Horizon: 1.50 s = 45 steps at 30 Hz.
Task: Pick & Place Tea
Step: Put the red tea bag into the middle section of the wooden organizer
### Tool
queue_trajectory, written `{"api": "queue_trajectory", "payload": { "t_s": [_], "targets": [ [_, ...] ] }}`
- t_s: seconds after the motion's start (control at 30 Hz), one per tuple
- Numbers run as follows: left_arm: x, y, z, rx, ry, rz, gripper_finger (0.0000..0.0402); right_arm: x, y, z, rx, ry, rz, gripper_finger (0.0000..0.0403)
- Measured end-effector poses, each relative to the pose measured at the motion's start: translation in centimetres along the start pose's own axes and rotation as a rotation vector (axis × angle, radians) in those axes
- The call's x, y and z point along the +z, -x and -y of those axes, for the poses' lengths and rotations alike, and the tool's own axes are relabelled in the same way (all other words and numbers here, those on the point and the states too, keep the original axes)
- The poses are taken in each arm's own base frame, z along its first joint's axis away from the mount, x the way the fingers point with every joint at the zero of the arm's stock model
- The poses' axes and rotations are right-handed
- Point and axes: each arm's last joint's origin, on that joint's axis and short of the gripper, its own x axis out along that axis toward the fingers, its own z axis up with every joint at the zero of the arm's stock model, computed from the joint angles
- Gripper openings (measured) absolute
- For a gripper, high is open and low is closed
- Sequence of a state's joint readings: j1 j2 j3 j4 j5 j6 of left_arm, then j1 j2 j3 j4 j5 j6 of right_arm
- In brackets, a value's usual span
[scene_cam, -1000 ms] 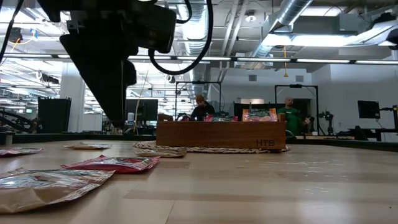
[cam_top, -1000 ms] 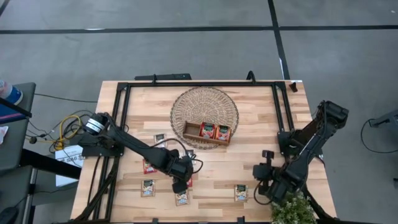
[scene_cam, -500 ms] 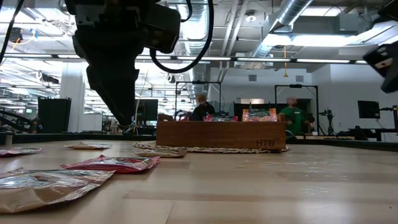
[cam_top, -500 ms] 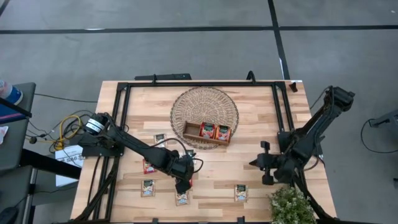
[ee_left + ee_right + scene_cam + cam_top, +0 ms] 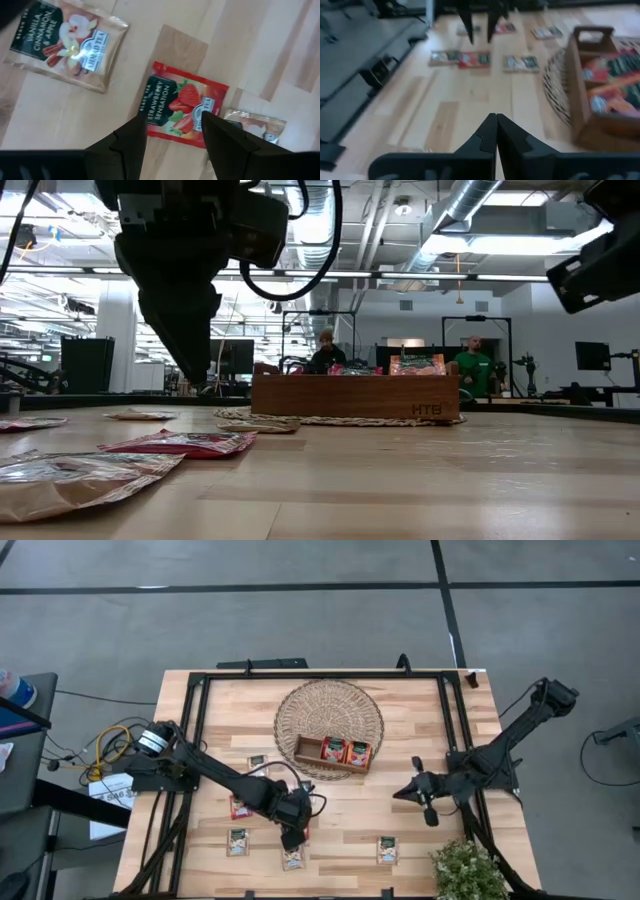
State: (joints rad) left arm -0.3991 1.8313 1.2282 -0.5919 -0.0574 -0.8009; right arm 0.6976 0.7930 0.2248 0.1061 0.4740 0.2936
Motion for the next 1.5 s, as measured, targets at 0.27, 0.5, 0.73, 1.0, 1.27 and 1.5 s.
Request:
{"api": "queue_trajectory", "payload": {
  "t_s": [0.27,0.5,0.73,1.0,1.27,1.5],
  "targets": [
    [0.0,-0.1,-0.5,0.02,0.006,-0.033,0.0179,-0.1,-0.5,1.0,0.091,0.014,0.071,0.0],
    [0.0,-0.1,-0.5,0.012,0.001,-0.042,0.0179,0.7,-1.1,2.4,0.156,0.035,0.129,0.0],
    [0.0,-0.1,-0.5,-0.001,-0.04,-0.053,0.0179,2.3,-1.1,3.7,0.209,-0.002,0.258,0.0],
    [0.7,-0.1,-1.3,0.007,-0.038,-0.047,0.0179,3.1,-1.0,4.4,0.178,0.016,0.341,0.0],
    [0.7,-0.1,-1.6,0.002,-0.027,-0.09,0.0179,4.3,-0.4,5.2,0.226,0.052,0.462,0.0],
    [0.6,-0.1,-1.6,0.004,-0.026,-0.095,0.0179,4.7,0.6,6.9,0.231,0.054,0.499,0.0]
  ]
}}
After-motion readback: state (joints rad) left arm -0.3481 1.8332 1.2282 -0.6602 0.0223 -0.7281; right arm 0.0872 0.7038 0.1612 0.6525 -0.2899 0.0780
